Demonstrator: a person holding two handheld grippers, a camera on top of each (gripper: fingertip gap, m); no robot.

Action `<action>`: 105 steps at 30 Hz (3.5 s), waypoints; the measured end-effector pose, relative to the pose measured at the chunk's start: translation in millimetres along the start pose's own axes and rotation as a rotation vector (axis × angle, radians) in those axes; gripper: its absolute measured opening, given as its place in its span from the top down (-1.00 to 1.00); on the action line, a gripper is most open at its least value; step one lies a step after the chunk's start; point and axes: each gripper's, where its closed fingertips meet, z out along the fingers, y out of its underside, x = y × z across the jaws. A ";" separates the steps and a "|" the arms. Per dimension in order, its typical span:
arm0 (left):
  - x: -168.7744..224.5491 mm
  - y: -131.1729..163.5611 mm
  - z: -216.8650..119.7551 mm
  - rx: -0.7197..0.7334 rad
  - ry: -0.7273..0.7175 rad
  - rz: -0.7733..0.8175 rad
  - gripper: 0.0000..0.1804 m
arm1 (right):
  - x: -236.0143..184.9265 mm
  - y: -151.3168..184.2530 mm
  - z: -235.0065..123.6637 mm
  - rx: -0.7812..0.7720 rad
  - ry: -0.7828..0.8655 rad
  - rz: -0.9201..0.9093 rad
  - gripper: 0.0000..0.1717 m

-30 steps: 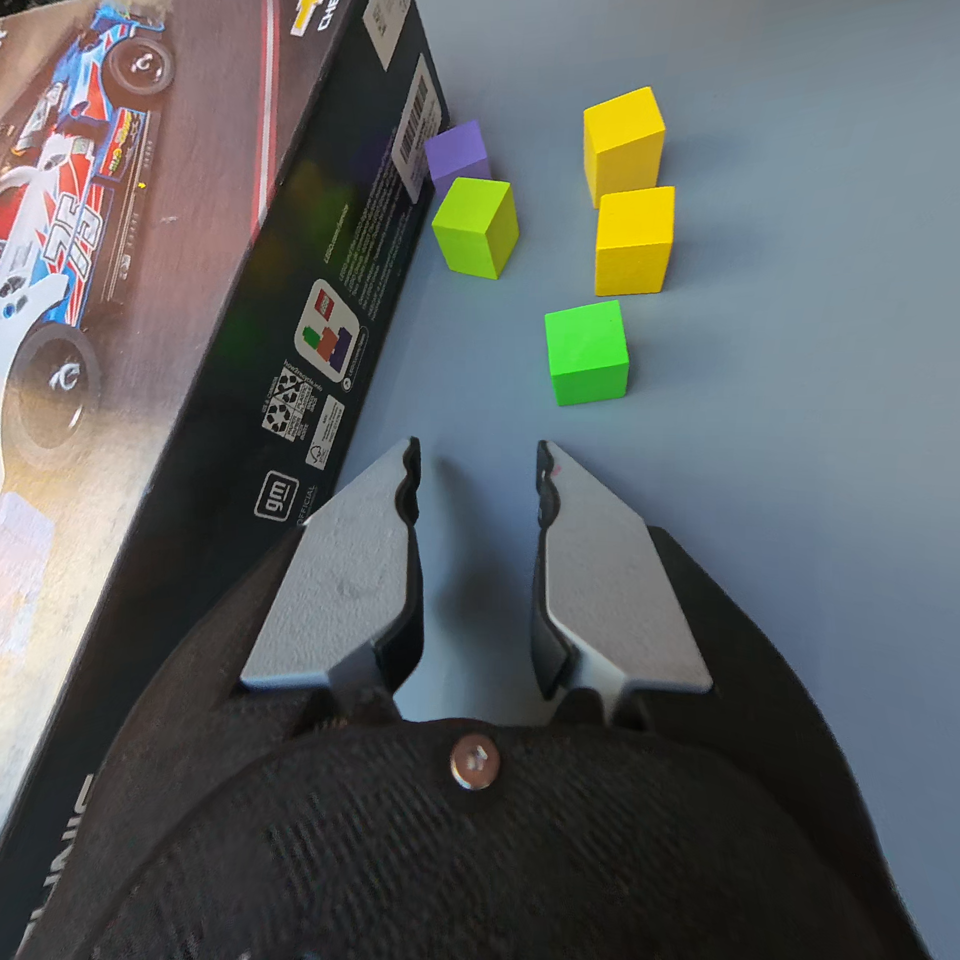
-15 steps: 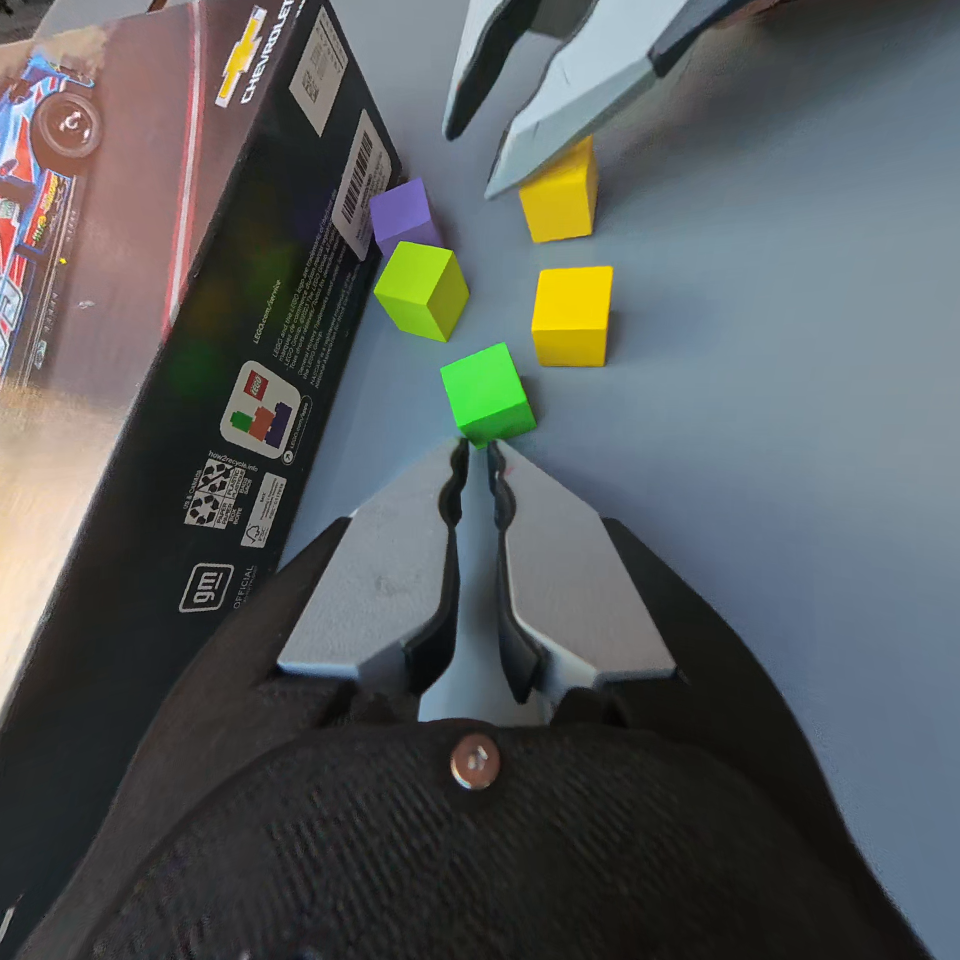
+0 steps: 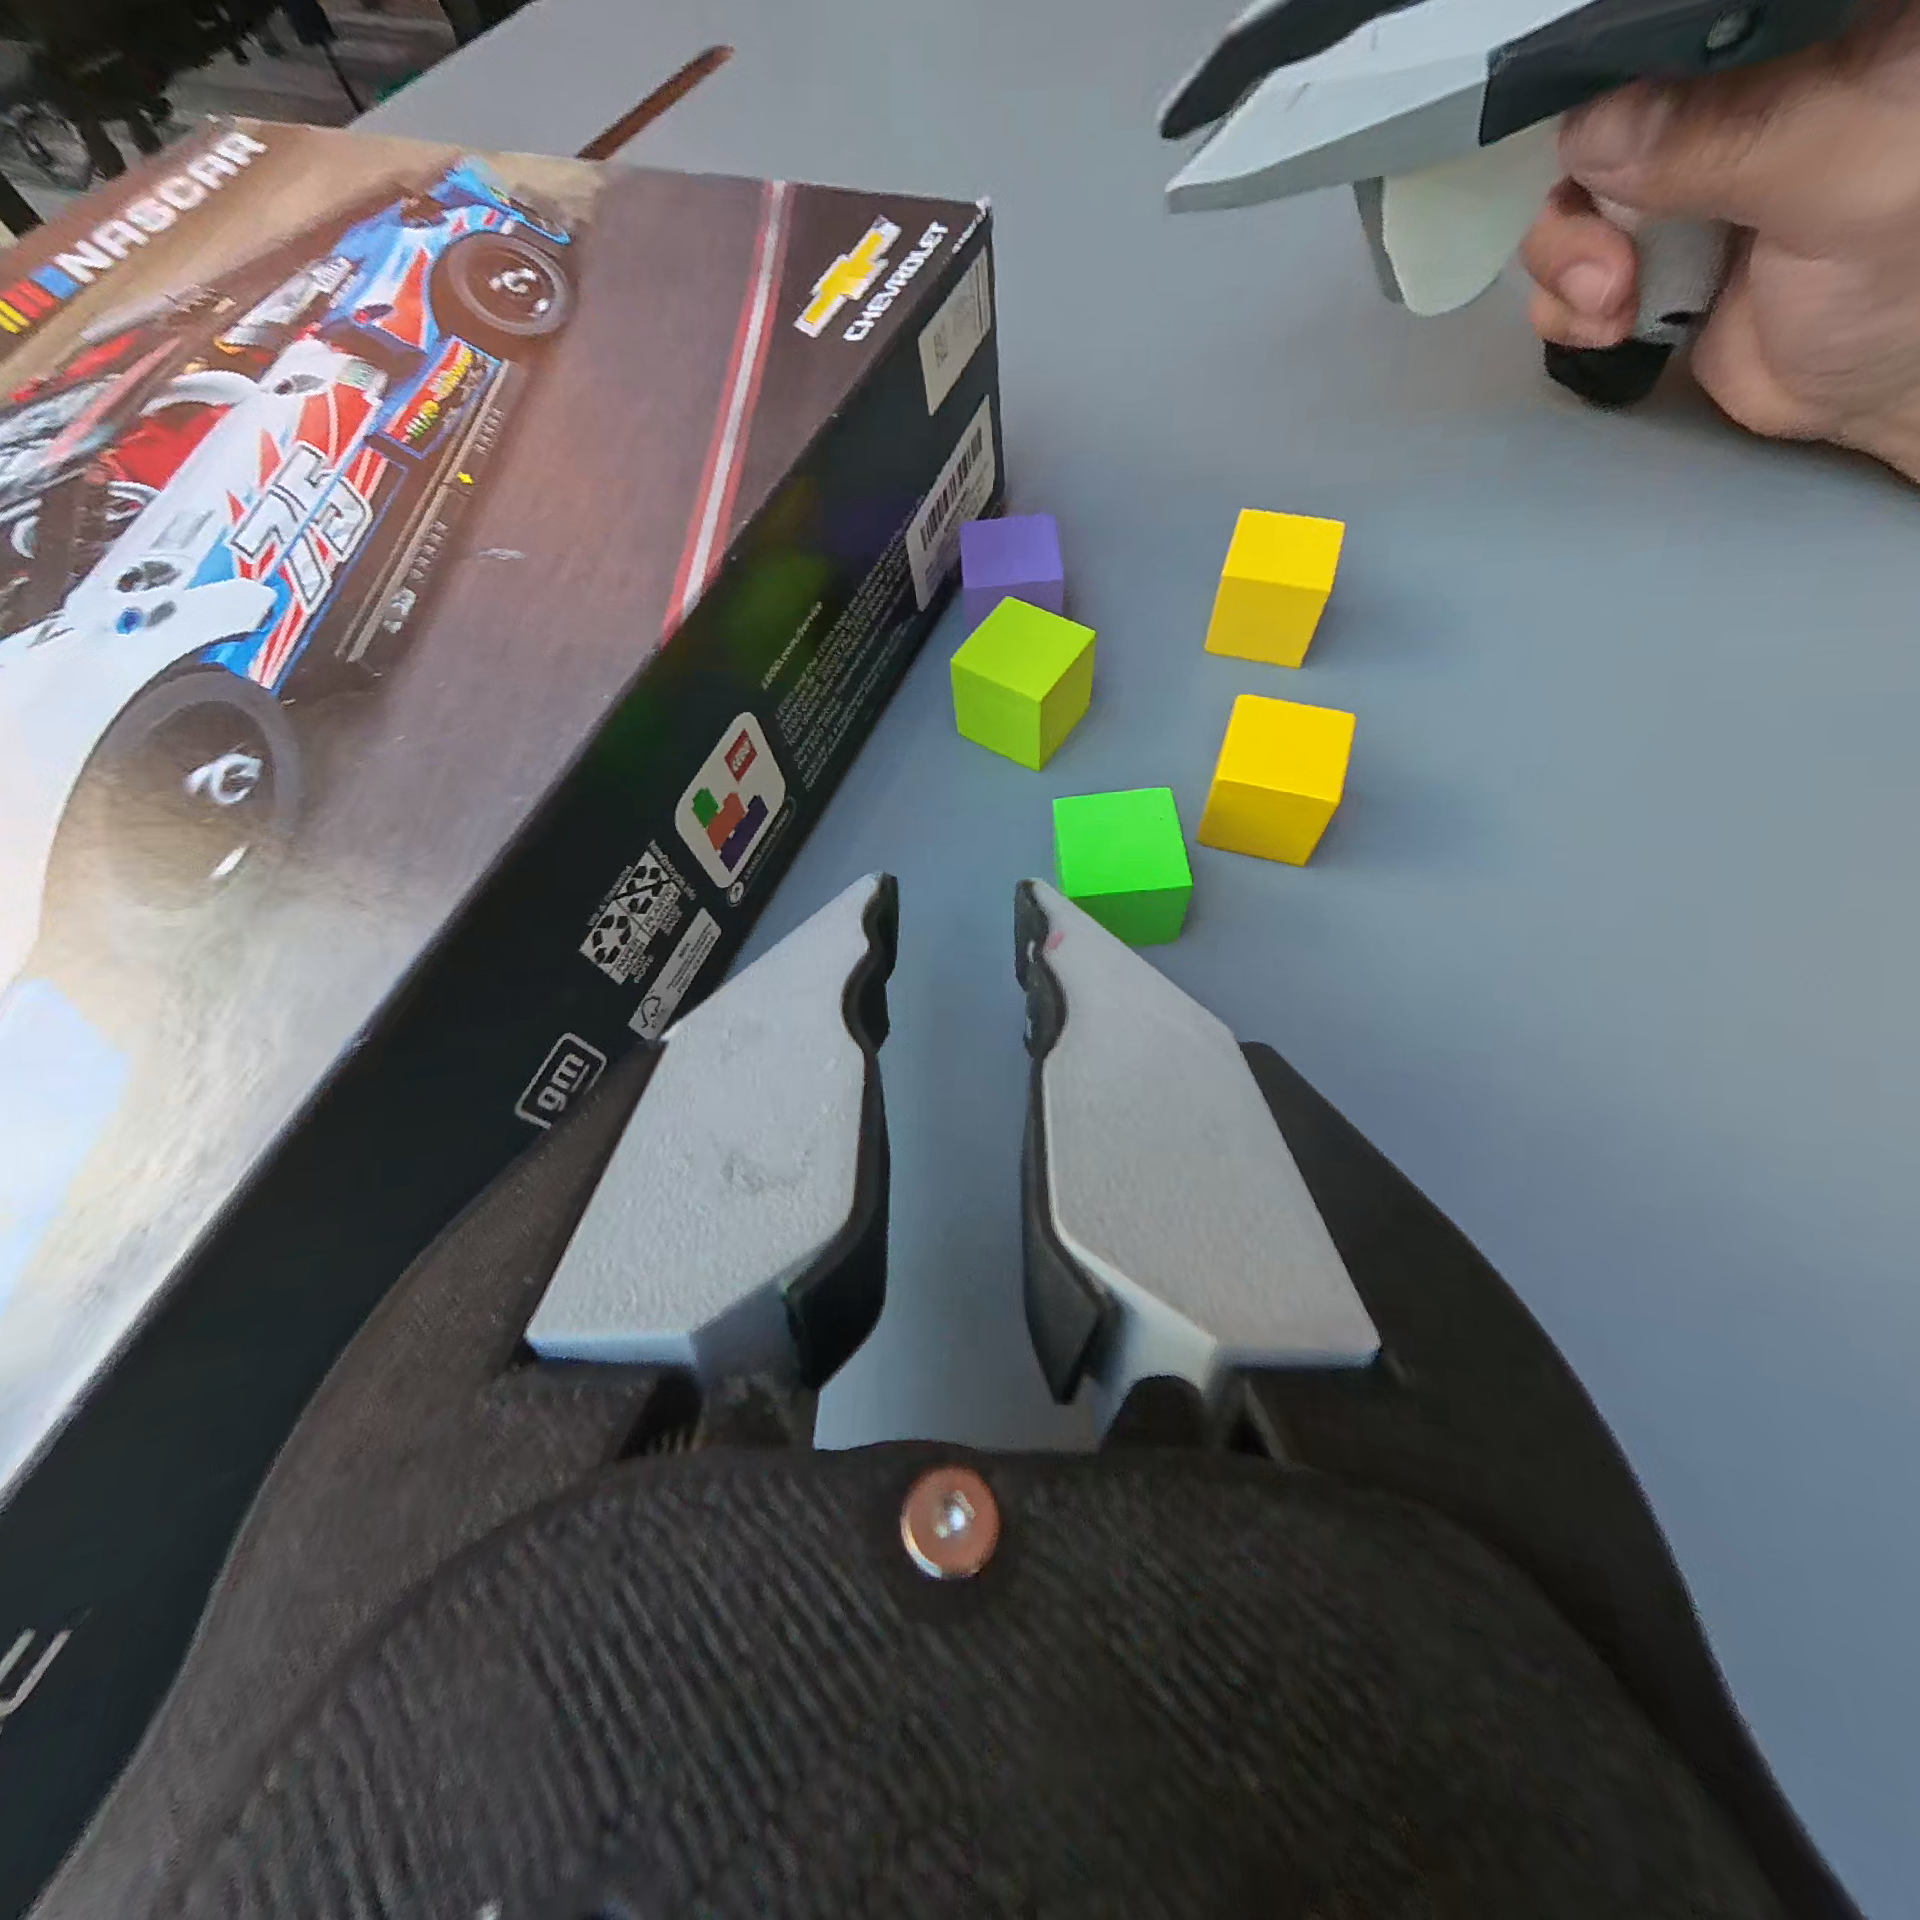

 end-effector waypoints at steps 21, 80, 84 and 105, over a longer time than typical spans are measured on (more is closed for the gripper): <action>-6.7 12.1 -45.1 0.071 -0.147 -0.030 0.79 | -37.8 5.4 -15.4 -0.005 -0.171 0.069 0.72; 60.5 81.6 -89.2 -0.242 0.022 -0.048 1.00 | -0.3 84.5 -84.0 -0.465 0.190 0.465 0.77; 81.7 85.7 -129.4 -0.293 0.008 -0.025 1.00 | 37.2 82.3 -112.2 -0.424 0.240 0.458 0.75; 56.5 131.9 -180.6 -0.317 -0.029 -0.169 0.71 | -1.2 12.4 -54.4 -0.468 0.284 0.348 0.51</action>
